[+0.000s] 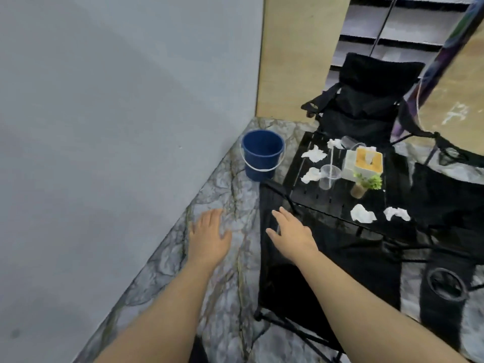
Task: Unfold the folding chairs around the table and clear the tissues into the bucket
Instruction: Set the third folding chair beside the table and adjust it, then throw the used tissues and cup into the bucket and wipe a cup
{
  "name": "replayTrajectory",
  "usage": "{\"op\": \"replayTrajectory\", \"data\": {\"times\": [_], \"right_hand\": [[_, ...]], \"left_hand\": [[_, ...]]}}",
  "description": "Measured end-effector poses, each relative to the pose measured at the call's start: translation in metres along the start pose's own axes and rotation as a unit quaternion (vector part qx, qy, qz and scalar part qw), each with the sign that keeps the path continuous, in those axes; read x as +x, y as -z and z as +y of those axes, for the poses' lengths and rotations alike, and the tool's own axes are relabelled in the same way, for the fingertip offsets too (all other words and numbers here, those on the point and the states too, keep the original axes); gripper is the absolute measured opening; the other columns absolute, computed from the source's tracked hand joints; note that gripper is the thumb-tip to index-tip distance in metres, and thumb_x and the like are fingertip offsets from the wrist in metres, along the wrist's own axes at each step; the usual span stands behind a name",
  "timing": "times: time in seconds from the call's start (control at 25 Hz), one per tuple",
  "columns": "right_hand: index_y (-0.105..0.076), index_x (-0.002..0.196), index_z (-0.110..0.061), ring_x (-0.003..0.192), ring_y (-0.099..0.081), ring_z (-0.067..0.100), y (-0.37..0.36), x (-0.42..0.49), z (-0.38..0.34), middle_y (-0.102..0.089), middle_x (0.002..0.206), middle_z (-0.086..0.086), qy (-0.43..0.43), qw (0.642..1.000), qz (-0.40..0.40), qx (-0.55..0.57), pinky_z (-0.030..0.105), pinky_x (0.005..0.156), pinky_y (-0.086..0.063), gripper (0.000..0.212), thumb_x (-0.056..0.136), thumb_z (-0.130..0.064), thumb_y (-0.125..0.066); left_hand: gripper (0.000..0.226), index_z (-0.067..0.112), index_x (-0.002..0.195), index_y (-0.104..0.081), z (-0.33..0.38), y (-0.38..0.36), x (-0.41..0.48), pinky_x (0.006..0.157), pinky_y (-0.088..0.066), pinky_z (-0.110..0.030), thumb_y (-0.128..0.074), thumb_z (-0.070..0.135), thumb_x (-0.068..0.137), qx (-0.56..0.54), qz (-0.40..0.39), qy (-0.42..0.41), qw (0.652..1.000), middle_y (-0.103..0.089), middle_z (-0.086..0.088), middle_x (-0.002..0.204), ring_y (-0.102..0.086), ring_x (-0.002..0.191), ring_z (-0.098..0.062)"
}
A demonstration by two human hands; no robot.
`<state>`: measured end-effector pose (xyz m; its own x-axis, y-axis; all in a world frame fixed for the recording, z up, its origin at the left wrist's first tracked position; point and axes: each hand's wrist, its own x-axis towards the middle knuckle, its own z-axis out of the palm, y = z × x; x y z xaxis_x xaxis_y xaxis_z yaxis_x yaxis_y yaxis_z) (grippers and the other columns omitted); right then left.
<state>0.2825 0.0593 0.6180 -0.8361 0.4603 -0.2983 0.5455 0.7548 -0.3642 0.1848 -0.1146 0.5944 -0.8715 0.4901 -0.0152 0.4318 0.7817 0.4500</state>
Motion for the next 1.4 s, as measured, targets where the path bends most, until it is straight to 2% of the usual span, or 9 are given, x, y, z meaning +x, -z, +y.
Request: {"op": "replayTrajectory", "data": {"times": [0.16,0.24,0.44,0.64,0.96,1.2,1.4], "right_hand": [[-0.013,0.149,-0.027,0.146,-0.013,0.018,-0.031,0.084,-0.093,-0.006,0.161,-0.007,0.017,0.998,-0.051,0.021,0.047,0.115,-0.023,0.059,0.098,-0.041,-0.039],[-0.011,0.149,-0.028,0.147,-0.011,0.018,-0.037,0.119,-0.128,-0.004,0.161,-0.007,0.004,0.997,-0.069,0.037,0.047,0.115,-0.021,0.059,0.098,-0.041,-0.039],[-0.013,0.150,-0.026,0.146,-0.011,0.017,-0.030,0.190,-0.155,-0.006,0.160,-0.007,-0.043,0.997,-0.044,0.047,0.045,0.115,-0.020,0.061,0.097,-0.041,-0.041],[-0.013,0.150,-0.025,0.147,-0.006,0.018,-0.011,0.269,-0.123,-0.006,0.161,-0.004,-0.123,0.991,-0.014,0.043,0.047,0.116,-0.021,0.062,0.097,-0.041,-0.043],[-0.011,0.150,-0.027,0.147,-0.005,0.019,0.062,0.389,-0.012,-0.003,0.161,-0.003,-0.231,0.970,0.023,0.069,0.047,0.115,-0.022,0.063,0.096,-0.039,-0.043],[-0.017,0.147,-0.026,0.146,-0.011,0.020,0.094,0.447,0.060,-0.006,0.160,-0.003,-0.342,0.930,0.060,0.119,0.047,0.112,-0.027,0.058,0.096,-0.034,-0.045],[-0.018,0.147,-0.029,0.144,-0.016,0.024,0.075,0.494,0.116,-0.008,0.160,0.001,-0.448,0.870,0.106,0.174,0.045,0.108,-0.037,0.058,0.096,-0.029,-0.044]], "left_hand": [[0.058,0.021,0.142,-0.028,-0.086,0.042,0.067,0.115,-0.015,-0.051,-0.041,0.038,0.088,0.042,0.004,0.018,0.999,-0.030,-0.003,0.151,-0.020,0.142,-0.025],[0.059,0.022,0.145,-0.020,-0.124,0.061,0.104,0.117,-0.011,-0.049,-0.043,0.033,0.092,0.043,-0.024,0.016,0.999,-0.022,-0.002,0.155,-0.010,0.145,-0.024],[0.062,0.022,0.147,-0.011,-0.153,0.072,0.201,0.117,-0.009,-0.050,-0.040,0.032,0.093,0.055,-0.091,-0.017,0.994,-0.012,-0.001,0.158,-0.001,0.146,-0.024],[0.064,0.024,0.147,-0.008,-0.109,0.033,0.305,0.117,-0.003,-0.048,-0.040,0.035,0.093,0.054,-0.166,-0.102,0.979,-0.006,0.000,0.159,0.001,0.146,-0.023],[0.065,0.026,0.147,-0.010,0.009,-0.034,0.494,0.118,-0.008,-0.049,-0.044,0.033,0.091,0.078,-0.211,-0.234,0.946,-0.006,0.001,0.159,0.002,0.146,-0.023],[0.062,0.027,0.146,-0.009,0.102,-0.090,0.605,0.118,-0.010,-0.050,-0.041,0.036,0.094,0.102,-0.270,-0.363,0.886,-0.006,0.002,0.159,0.003,0.146,-0.023],[0.061,0.029,0.146,-0.008,0.168,-0.167,0.684,0.115,-0.021,-0.051,-0.039,0.035,0.094,0.118,-0.354,-0.459,0.806,-0.003,0.006,0.159,0.003,0.146,-0.020]]}}
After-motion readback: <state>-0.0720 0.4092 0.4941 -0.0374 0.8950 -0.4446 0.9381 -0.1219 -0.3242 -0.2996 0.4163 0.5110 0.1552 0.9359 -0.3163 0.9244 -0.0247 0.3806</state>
